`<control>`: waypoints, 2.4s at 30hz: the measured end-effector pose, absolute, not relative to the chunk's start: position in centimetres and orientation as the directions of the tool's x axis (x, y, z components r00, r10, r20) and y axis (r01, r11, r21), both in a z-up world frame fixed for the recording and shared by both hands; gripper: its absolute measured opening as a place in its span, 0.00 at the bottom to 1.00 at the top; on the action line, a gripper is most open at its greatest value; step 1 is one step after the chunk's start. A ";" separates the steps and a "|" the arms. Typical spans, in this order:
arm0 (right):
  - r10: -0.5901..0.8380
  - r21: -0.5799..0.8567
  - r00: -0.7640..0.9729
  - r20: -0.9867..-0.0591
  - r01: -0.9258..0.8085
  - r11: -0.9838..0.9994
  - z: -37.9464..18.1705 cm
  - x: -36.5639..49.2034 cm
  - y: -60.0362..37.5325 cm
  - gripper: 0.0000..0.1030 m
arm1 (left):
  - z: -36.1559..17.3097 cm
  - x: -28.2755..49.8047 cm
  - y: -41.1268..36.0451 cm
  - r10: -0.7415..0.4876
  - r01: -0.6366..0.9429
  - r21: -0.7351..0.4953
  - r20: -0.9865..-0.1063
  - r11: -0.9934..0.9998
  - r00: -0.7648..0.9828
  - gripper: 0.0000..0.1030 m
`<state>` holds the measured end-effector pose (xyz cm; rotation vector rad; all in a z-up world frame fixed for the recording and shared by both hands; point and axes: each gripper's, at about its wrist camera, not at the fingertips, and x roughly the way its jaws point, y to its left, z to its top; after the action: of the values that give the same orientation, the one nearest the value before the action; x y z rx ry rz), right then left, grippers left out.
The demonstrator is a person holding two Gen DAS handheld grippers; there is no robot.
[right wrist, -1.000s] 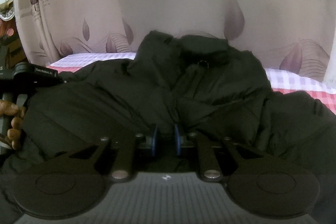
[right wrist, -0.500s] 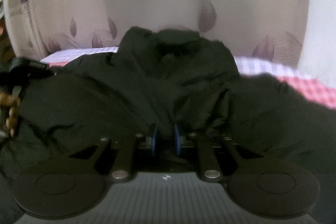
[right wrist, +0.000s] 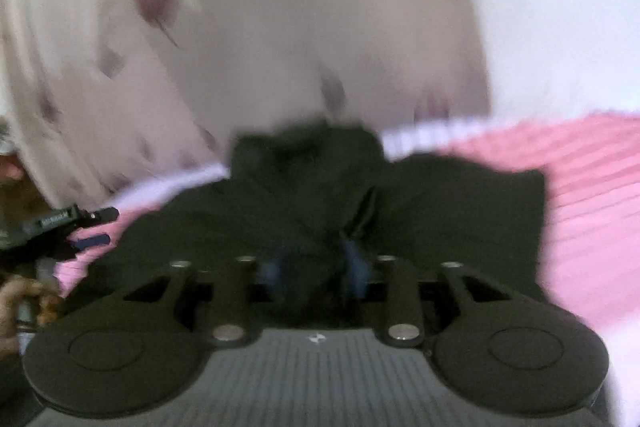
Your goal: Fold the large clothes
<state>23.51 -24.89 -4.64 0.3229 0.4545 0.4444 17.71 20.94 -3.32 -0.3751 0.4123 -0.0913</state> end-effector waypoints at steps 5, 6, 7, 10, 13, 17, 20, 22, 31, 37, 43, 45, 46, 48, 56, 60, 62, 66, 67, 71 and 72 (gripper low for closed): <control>0.424 0.373 0.855 -0.299 -0.304 0.877 -5.2 7.7 -31.7 0.80 | -1.5 5.6 21.7 -0.209 0.107 -0.270 -0.384 0.957 0.899 1.00; 0.390 0.363 0.865 -0.316 -0.270 0.892 -5.8 5.3 -32.7 0.80 | -1.7 3.9 22.0 -0.210 0.106 -0.272 -0.390 0.957 0.897 1.00; 0.348 0.354 0.877 -0.331 -0.227 0.907 -6.3 3.0 -33.5 0.80 | -2.0 1.9 22.5 -0.207 0.096 -0.278 -0.401 0.956 0.892 1.00; 0.251 0.383 0.903 -0.350 -0.107 0.918 -7.9 -3.4 -35.5 0.81 | -3.3 -3.2 24.3 -0.186 0.049 -0.315 -0.421 0.948 0.888 1.00; 0.227 0.444 0.907 -0.355 -0.050 0.895 -9.6 -7.1 -36.3 0.81 | -4.7 -6.8 26.2 -0.186 0.009 -0.370 -0.446 0.929 0.875 1.00; 0.247 0.517 0.900 -0.360 -0.028 0.855 -11.2 -8.9 -36.6 0.82 | -6.1 -9.4 28.5 -0.188 -0.047 -0.445 -0.471 0.894 0.862 1.00; 0.300 0.590 0.895 -0.329 -0.053 0.806 -12.0 -9.5 -36.3 0.82 | -6.9 -10.4 29.0 -0.230 -0.039 -0.510 -0.455 0.859 0.860 1.00; 0.315 0.609 0.888 -0.335 -0.051 0.792 -12.4 -9.1 -35.8 0.82 | -7.4 -10.3 29.0 -0.272 -0.018 -0.532 -0.461 0.847 0.844 1.00; 0.393 0.654 0.849 -0.353 -0.077 0.752 -13.7 -7.5 -33.7 0.55 | -9.1 -10.0 27.8 -0.417 0.080 -0.601 -0.446 0.795 0.792 0.99; 0.390 0.671 0.850 -0.354 -0.060 0.739 -14.1 -6.6 -33.2 0.27 | -9.7 -10.4 27.6 -0.383 0.051 -0.582 -0.464 0.812 0.799 0.76; 0.404 0.690 0.854 -0.329 -0.075 0.720 -14.6 -6.4 -33.6 0.28 | -10.2 -10.4 27.9 -0.426 0.082 -0.591 -0.471 0.802 0.773 0.91; 0.409 0.702 0.855 -0.320 -0.076 0.708 -14.9 -6.5 -33.7 0.28 | -10.4 -10.5 27.5 -0.428 0.087 -0.584 -0.477 0.807 0.768 0.95; 0.408 0.705 0.855 -0.319 -0.074 0.706 -14.9 -6.4 -33.7 0.28 | -10.4 -10.4 27.2 -0.418 0.089 -0.563 -0.490 0.822 0.765 0.95; 0.411 0.711 0.855 -0.316 -0.073 0.700 -14.9 -6.4 -33.7 0.28 | -10.5 -10.3 26.5 -0.405 0.093 -0.527 -0.516 0.845 0.755 0.90; 0.387 0.633 0.846 -0.367 -0.078 0.770 -14.3 -6.0 -32.7 0.20 | -9.0 -11.3 24.3 -0.245 0.064 -0.318 -0.569 0.946 0.785 0.30; 0.384 0.612 0.845 -0.372 -0.088 0.786 -14.0 -6.1 -32.5 0.19 | -7.6 -11.8 22.3 -0.162 0.064 -0.186 -0.578 0.980 0.799 0.24; 0.386 0.612 0.845 -0.370 -0.091 0.786 -14.1 -6.0 -32.5 0.19 | -7.3 -11.7 21.9 -0.145 0.062 -0.159 -0.583 0.985 0.800 0.24; 0.388 0.625 0.848 -0.361 -0.089 0.776 -14.3 -6.0 -32.6 0.21 | -7.1 -11.5 21.6 -0.127 0.063 -0.129 -0.588 0.990 0.799 0.24; 0.387 0.627 0.849 -0.359 -0.088 0.774 -14.4 -6.1 -32.6 0.21 | -7.1 -11.5 21.6 -0.125 0.063 -0.124 -0.589 0.990 0.799 0.24; 0.381 0.628 0.854 -0.353 -0.085 0.773 -14.6 -6.2 -32.5 0.22 | -7.1 -11.5 21.4 -0.118 0.064 -0.111 -0.592 0.992 0.797 0.24; 0.375 0.620 0.856 -0.357 -0.083 0.780 -14.6 -6.2 -32.3 0.22 | -7.1 -11.5 21.4 -0.116 0.064 -0.107 -0.593 0.992 0.797 0.24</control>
<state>-6.18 -32.34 -14.58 0.6319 0.4898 0.2582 -11.48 21.37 -7.06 -0.0826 0.6415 -0.0968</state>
